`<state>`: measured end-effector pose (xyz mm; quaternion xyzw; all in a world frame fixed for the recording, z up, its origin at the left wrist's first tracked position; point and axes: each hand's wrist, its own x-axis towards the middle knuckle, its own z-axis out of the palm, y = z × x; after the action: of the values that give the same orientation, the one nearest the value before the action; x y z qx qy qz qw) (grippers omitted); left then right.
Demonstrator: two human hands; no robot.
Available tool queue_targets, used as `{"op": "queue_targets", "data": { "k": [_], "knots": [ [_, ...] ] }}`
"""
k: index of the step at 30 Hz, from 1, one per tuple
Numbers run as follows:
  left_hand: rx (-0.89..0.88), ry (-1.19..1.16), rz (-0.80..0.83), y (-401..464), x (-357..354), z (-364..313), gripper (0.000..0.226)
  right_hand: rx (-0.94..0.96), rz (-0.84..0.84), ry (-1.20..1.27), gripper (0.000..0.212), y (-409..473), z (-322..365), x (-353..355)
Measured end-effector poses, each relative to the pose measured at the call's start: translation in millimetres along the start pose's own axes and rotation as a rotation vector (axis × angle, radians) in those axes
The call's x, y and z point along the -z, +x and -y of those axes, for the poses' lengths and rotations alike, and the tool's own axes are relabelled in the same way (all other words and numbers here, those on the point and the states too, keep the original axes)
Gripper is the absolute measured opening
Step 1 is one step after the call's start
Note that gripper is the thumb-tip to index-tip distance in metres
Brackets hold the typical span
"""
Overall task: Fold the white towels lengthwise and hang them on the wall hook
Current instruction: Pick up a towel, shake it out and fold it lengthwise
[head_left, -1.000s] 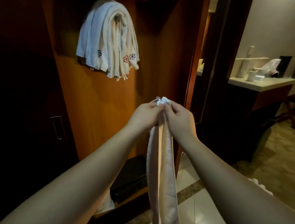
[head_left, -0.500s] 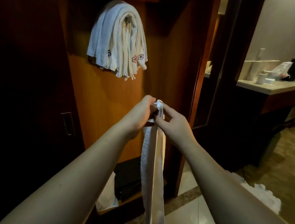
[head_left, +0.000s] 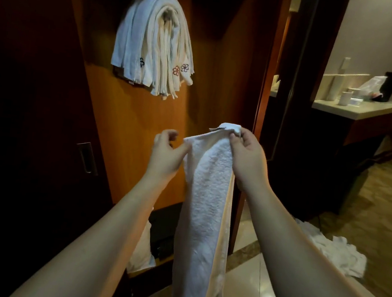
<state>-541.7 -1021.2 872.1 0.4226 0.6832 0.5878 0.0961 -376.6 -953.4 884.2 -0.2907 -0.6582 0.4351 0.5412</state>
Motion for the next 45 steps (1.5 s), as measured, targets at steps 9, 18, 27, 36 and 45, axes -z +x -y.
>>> {"op": "queue_targets", "data": {
  "k": [9,18,27,36,45],
  "knots": [
    [0.36,-0.475,0.484,-11,-9,21,0.072,-0.064,0.118,0.168,0.021,5,-9,20],
    [0.024,-0.262,0.295,-2,5,14,0.011,-0.05,0.005,0.068,0.02,8,-21,59],
    [-0.051,-0.356,0.408,12,14,-27,0.027,0.035,-0.138,-0.147,0.021,20,-23,64],
    [-0.261,-0.069,0.11,22,21,-57,0.016,0.179,-0.199,-0.201,0.02,35,7,64],
    [-0.117,-0.57,0.062,14,16,-87,0.014,0.195,-0.208,-0.127,0.031,50,27,61]
  ]
}}
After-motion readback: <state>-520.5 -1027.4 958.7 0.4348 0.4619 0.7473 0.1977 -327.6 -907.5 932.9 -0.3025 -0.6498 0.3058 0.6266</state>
